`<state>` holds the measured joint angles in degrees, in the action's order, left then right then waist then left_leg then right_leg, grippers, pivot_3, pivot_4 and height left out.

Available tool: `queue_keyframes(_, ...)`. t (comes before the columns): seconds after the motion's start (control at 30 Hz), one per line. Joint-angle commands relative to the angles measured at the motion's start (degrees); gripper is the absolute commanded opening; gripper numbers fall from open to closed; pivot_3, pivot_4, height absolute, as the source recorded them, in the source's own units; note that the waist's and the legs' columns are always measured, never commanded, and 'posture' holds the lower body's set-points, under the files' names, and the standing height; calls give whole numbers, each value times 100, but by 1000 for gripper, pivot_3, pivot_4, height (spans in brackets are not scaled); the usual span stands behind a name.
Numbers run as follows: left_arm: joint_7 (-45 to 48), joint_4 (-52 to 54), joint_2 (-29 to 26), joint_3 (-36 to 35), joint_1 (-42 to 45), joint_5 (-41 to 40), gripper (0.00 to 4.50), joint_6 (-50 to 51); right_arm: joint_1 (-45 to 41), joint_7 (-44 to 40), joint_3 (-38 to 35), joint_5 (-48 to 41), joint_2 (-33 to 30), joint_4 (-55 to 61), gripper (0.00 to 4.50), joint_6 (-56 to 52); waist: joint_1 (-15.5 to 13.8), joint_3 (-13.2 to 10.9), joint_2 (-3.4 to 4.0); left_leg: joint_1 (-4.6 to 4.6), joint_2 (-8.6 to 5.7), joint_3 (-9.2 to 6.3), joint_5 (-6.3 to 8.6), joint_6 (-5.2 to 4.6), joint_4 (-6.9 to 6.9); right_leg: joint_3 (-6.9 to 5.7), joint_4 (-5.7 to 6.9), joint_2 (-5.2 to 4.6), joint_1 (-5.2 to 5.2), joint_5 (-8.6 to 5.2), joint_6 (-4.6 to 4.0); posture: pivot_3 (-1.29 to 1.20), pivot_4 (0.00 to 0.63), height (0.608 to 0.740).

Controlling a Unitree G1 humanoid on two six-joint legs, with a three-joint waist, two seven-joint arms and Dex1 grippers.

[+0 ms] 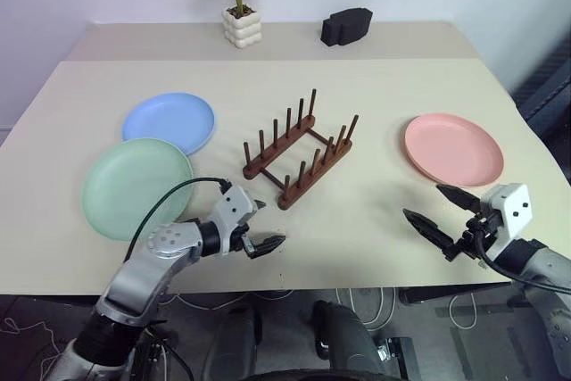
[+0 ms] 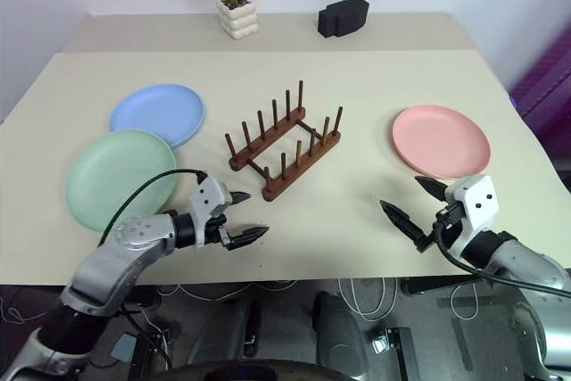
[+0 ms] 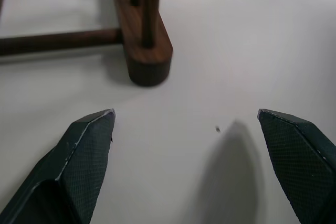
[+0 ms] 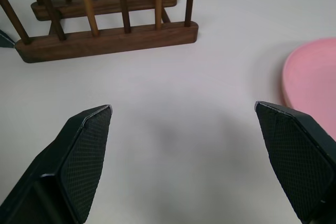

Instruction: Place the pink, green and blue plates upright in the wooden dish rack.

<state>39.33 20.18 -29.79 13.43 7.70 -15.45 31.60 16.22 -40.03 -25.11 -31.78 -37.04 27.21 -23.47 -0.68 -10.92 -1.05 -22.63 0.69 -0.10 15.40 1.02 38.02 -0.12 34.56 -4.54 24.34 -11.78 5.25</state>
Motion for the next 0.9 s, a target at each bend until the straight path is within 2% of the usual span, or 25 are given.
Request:
queue_keyframes(0.03, -329, -202, 233, 125, 45, 288, 4500, -102, 89, 24, -227, -108, -11, 264, 4447, 5, -7, 4, 3, 2, 0, 0, 0, 0, 0, 0, 0, -1, -3, 0, 0, 0, 150, 740)
queue_keyframes(0.37, -632, -689, 931, 494, 419, 643, 4500, -28, -98, -5, -24, -78, -53, 138, 4447, -34, -18, 17, 24, 13, -7, -6, 0, 0, 5, 0, -1, -3, -21, -1, 1, 0, 150, 740)
queue_keyframes(0.47, -660, -738, 1008, 485, 462, 669, 3587, -1, -103, 2, 1, -59, -38, 134, 4500, -31, -9, 17, 25, 12, -8, -7, 0, -1, 5, -1, -3, -2, -22, -1, 1, 0, 150, 740)
queue_keyframes(0.63, -577, -764, 957, 416, 479, 659, 1070, -118, -131, 41, 51, -30, -11, 142, 4500, -6, -14, 19, 28, 13, -7, -8, 1, -1, 4, -1, -3, -2, -22, -1, 1, 0, 150, 740)
queue_keyframes(0.67, -542, -784, 940, 417, 504, 671, 760, -157, -141, 51, 57, -29, -7, 143, 4500, -3, -11, 20, 29, 13, -7, -10, 1, -1, 4, -1, -3, -2, -22, -1, 1, 0, 150, 740)
queue_keyframes(0.9, 257, -1439, 611, 710, 1052, 967, 759, -1143, -198, 224, 191, -20, 58, 242, 4500, -16, -14, 21, 31, 12, -8, -9, 1, -1, 5, -2, -4, -2, -22, -1, 0, 0, 150, 740)
